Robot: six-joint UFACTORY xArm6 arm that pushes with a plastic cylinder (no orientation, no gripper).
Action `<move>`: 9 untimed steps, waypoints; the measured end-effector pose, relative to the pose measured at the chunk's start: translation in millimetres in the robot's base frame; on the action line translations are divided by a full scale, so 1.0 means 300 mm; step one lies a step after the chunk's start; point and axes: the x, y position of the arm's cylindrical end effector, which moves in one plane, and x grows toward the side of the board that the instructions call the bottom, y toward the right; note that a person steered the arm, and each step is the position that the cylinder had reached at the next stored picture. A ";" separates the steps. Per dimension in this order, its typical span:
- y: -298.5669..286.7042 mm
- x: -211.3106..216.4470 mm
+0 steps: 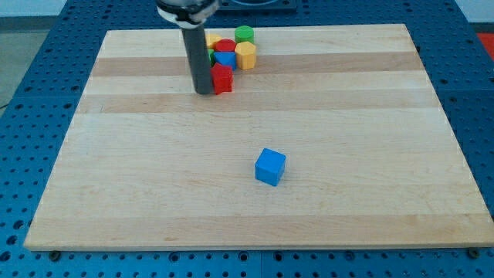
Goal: Push the blue cube to the top center
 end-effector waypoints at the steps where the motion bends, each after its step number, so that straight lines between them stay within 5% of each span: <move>1: -0.028 0.043; 3: 0.419 0.204; 5: 0.524 0.627; 6: 0.355 0.570; 7: 0.203 0.313; 8: 0.093 0.230; 9: 0.093 0.383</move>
